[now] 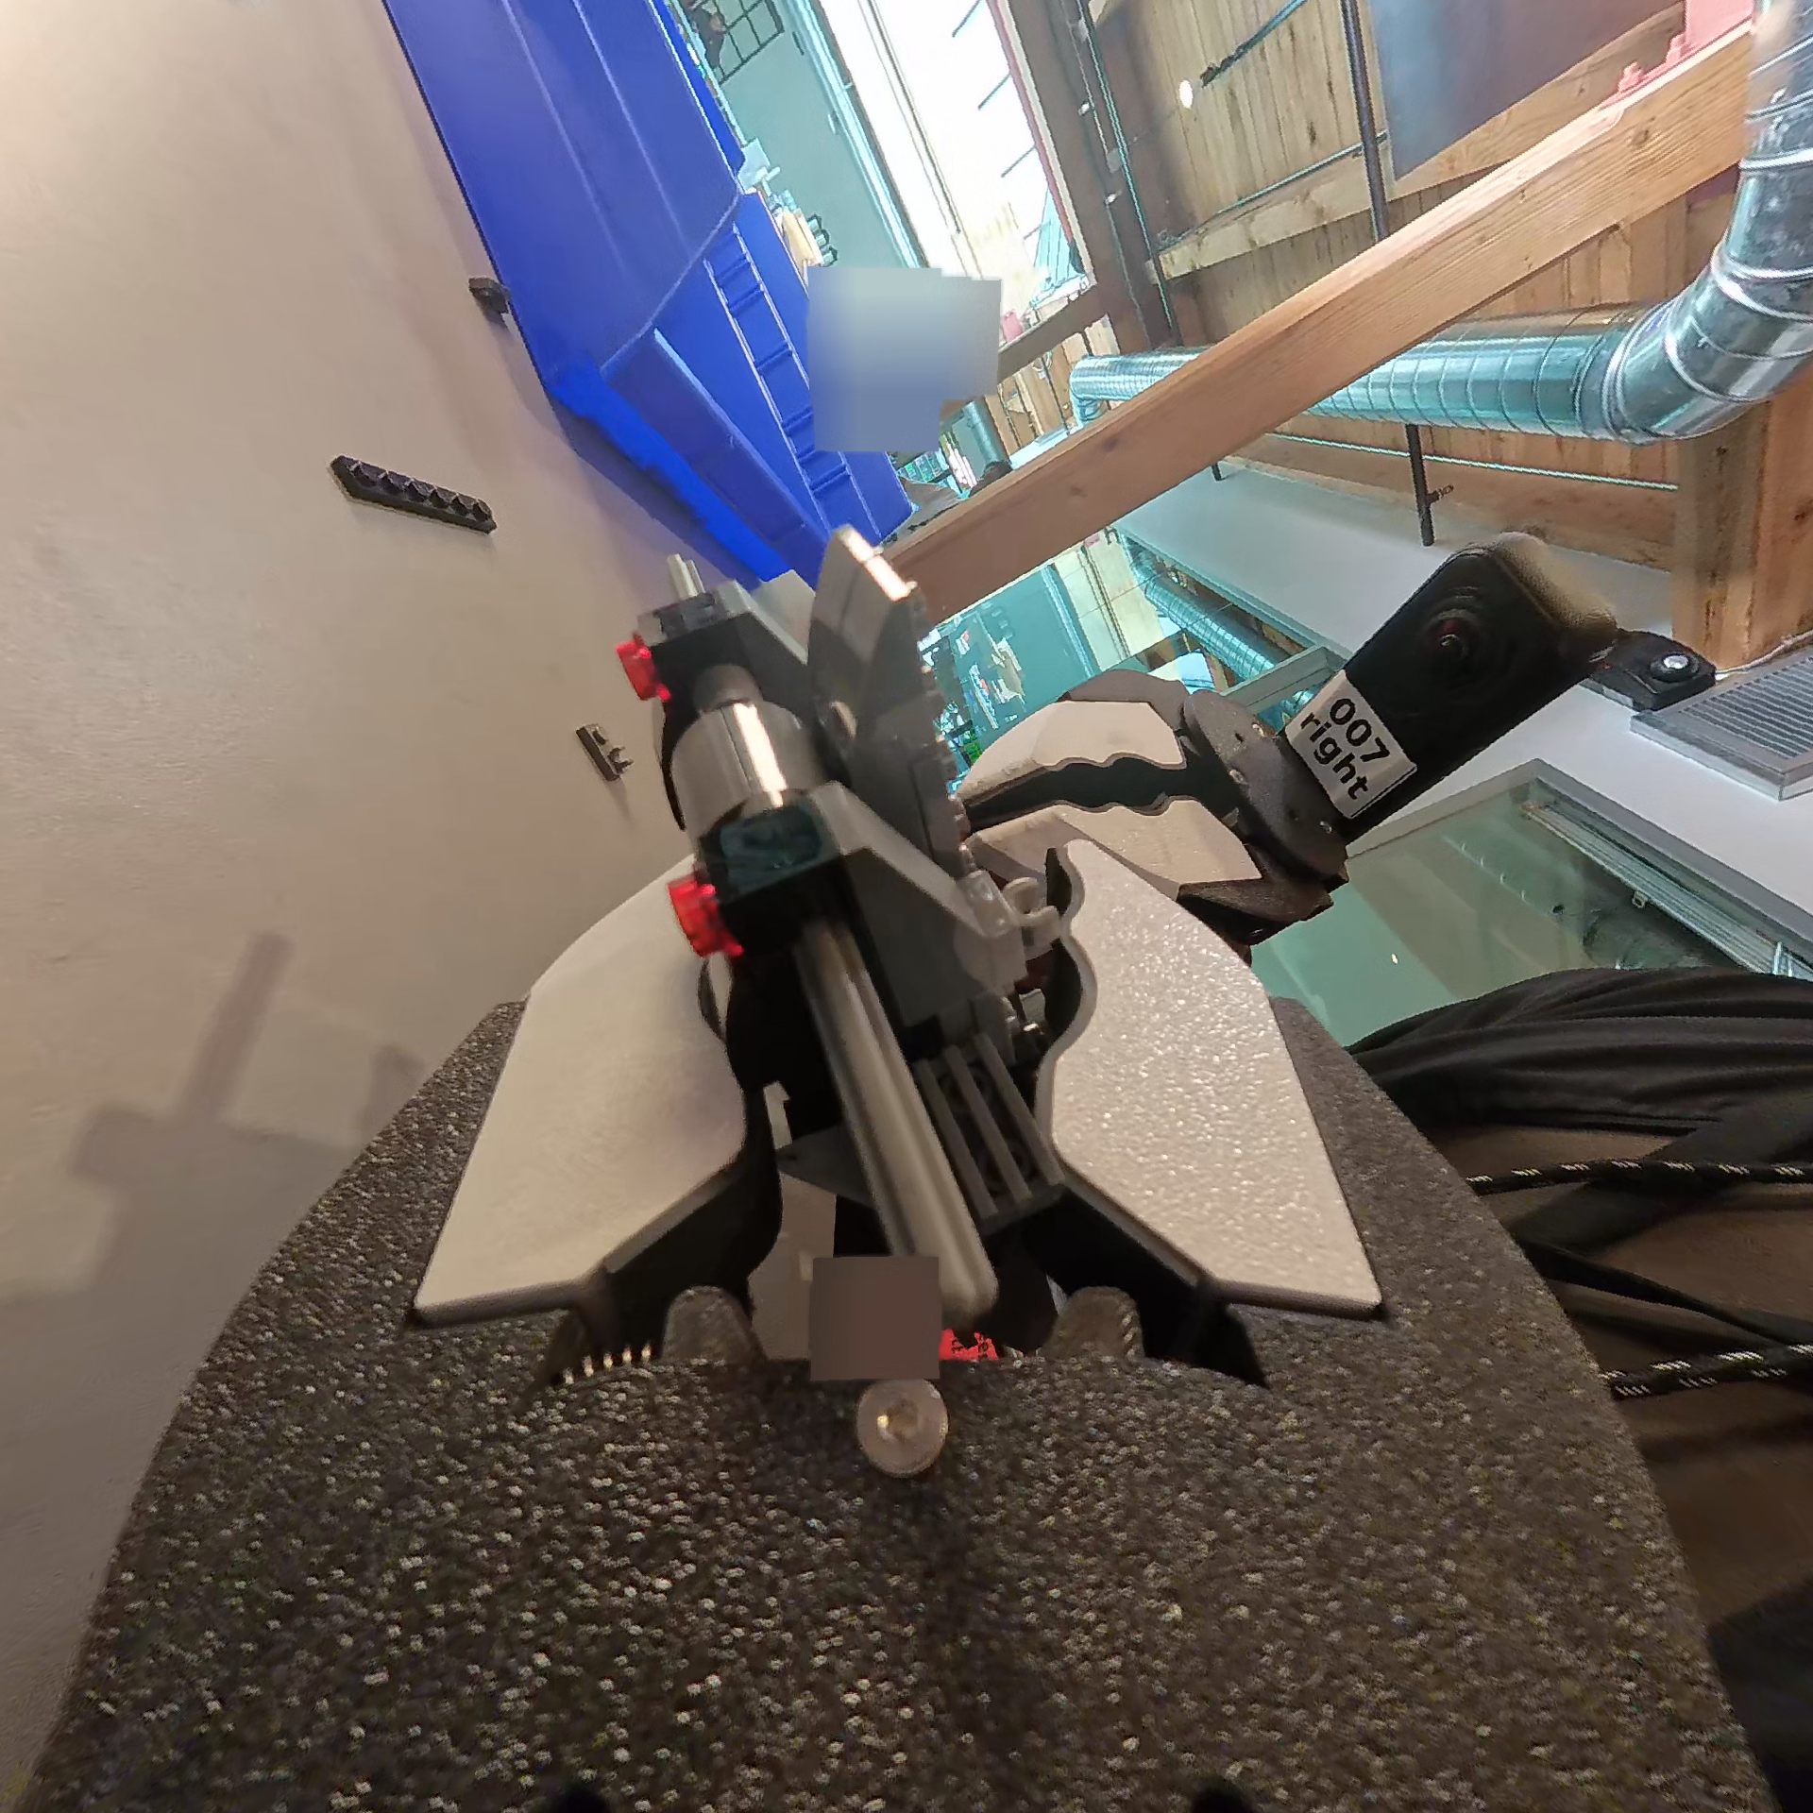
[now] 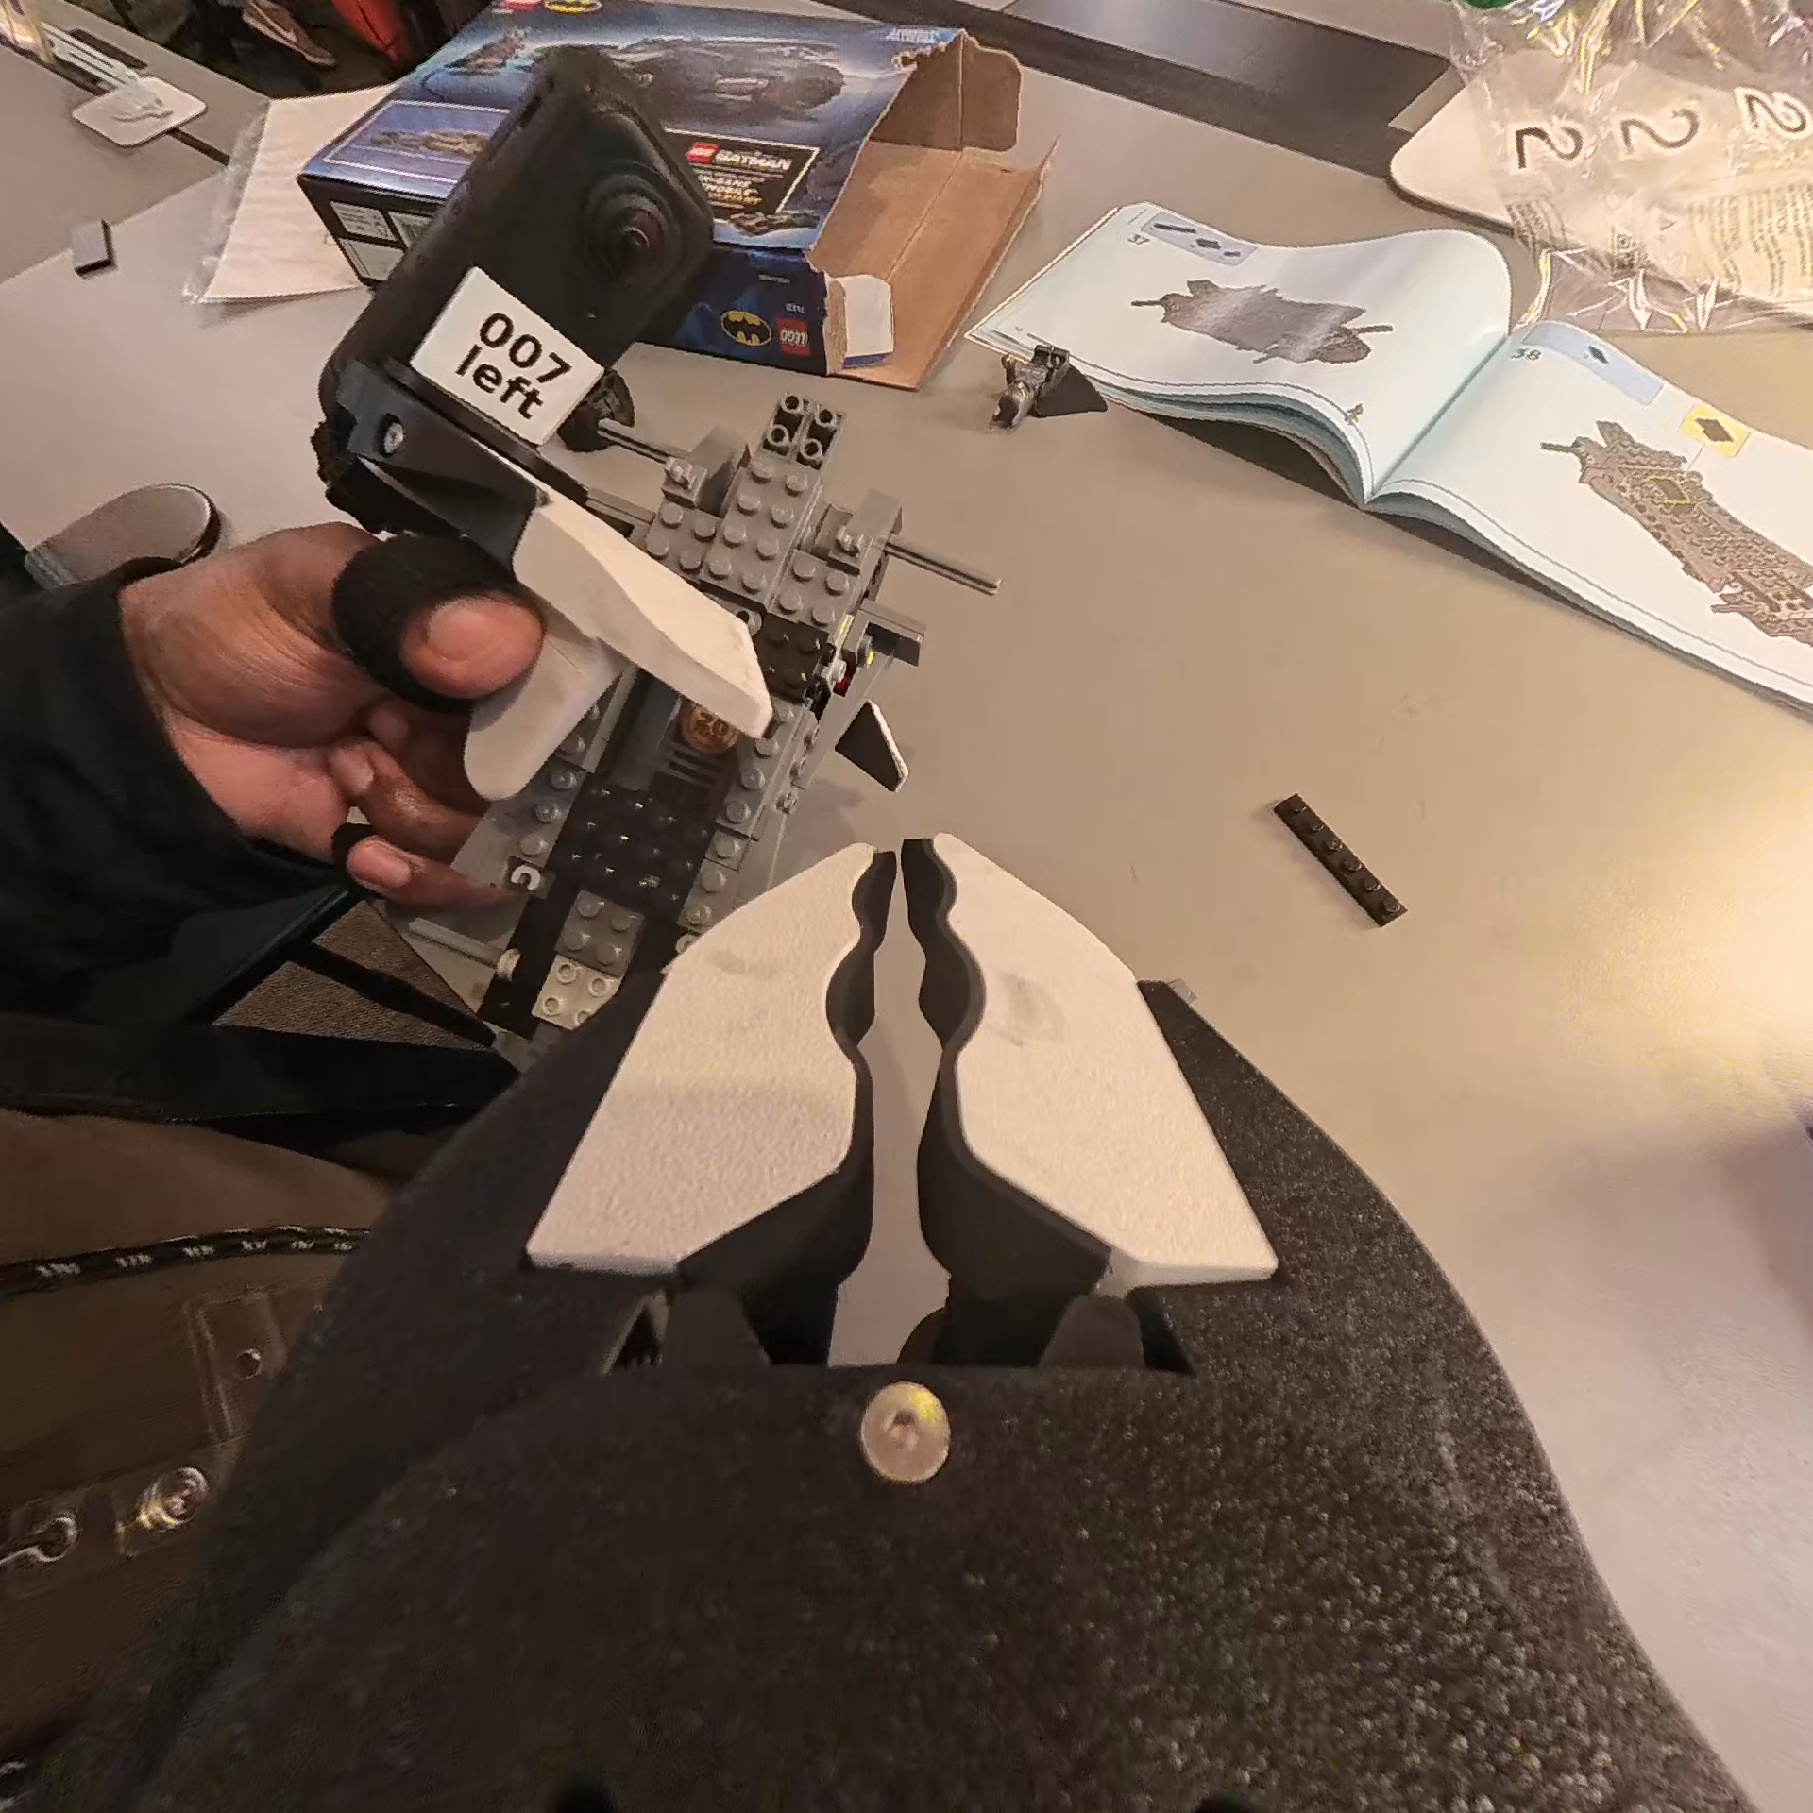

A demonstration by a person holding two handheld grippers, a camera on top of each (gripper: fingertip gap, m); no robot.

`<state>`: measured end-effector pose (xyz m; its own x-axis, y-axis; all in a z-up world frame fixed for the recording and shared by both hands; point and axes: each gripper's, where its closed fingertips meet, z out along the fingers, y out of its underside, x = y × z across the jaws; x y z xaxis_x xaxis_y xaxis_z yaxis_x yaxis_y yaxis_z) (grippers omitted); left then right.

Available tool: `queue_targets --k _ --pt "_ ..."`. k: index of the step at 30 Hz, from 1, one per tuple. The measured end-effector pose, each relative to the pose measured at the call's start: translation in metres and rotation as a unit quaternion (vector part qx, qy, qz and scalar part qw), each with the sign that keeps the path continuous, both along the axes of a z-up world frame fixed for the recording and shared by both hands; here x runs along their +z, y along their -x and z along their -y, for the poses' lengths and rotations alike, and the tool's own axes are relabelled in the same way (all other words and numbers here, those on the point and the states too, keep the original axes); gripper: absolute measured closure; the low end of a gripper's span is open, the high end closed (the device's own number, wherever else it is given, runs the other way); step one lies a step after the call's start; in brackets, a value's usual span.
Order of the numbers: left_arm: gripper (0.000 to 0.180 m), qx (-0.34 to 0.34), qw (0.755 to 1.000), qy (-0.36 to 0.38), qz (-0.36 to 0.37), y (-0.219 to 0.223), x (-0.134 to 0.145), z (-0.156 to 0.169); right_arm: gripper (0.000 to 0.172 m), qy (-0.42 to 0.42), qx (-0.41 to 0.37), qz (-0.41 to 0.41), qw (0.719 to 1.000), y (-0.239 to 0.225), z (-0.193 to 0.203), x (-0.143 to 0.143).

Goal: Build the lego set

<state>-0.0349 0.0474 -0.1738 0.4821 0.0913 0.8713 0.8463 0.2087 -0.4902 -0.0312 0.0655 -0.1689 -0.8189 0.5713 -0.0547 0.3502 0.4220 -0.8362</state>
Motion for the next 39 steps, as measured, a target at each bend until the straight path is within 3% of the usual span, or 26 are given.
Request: queue_targets --k 26,32,39 --pt "0.121 0.000 1.000 -0.005 -0.001 0.000 0.001 0.001 0.168 -0.001 -0.001 0.005 1.000 0.004 -0.003 -0.005" --pt "0.121 -0.003 1.000 -0.005 0.000 -0.001 0.001 0.000 0.168 -0.055 -0.049 -0.009 0.997 0.036 -0.048 -0.021" --pt "0.121 -0.009 1.000 0.010 -0.004 -0.003 -0.002 -0.003 0.167 -0.114 0.004 0.049 0.992 0.039 -0.067 -0.057"
